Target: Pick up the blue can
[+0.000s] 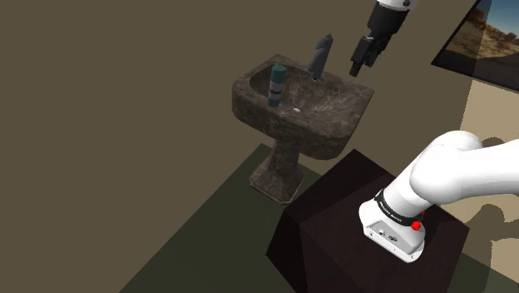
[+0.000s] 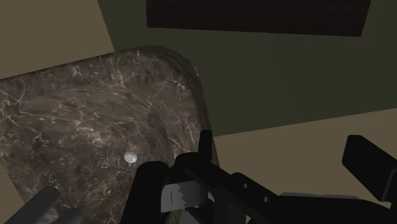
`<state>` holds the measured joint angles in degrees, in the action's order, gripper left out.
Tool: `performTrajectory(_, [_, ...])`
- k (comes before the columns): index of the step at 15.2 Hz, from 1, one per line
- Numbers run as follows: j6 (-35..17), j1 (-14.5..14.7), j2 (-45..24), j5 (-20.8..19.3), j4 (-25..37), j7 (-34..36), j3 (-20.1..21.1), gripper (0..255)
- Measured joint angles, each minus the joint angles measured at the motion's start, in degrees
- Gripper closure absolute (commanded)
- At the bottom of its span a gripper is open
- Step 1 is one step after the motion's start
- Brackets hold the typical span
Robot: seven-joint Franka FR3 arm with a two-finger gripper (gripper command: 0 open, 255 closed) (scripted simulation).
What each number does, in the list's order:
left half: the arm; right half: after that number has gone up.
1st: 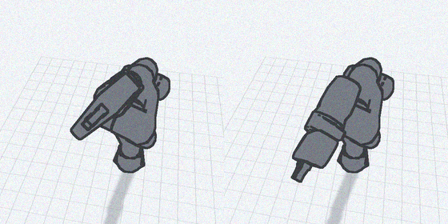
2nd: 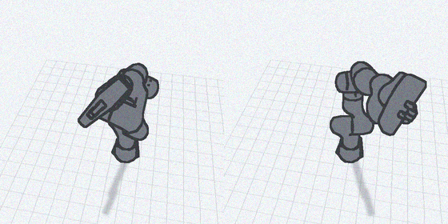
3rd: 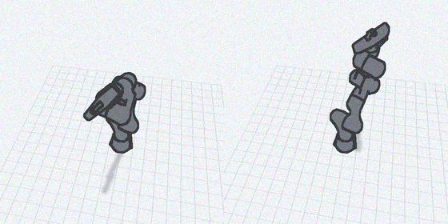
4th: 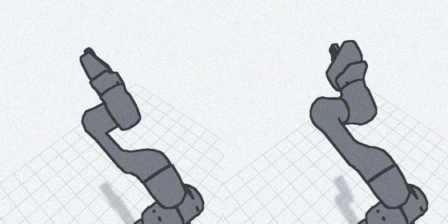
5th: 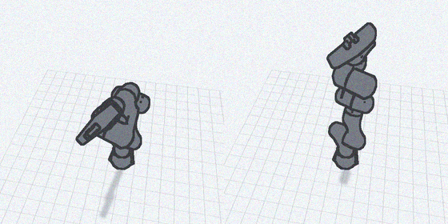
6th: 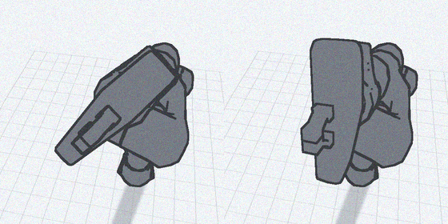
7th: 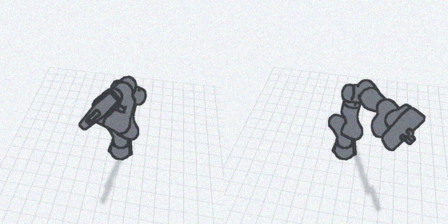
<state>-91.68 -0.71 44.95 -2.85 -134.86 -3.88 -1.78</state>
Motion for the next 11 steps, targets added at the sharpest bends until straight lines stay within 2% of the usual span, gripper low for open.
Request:
performTrajectory(5, [-4.4,-0.2,-5.7,-0.2,1.2,-0.5,-0.8,0])
performTrajectory(11, [-12.2,-0.2,-18.8,0.0,6.2,-1.5,-2.4,0])
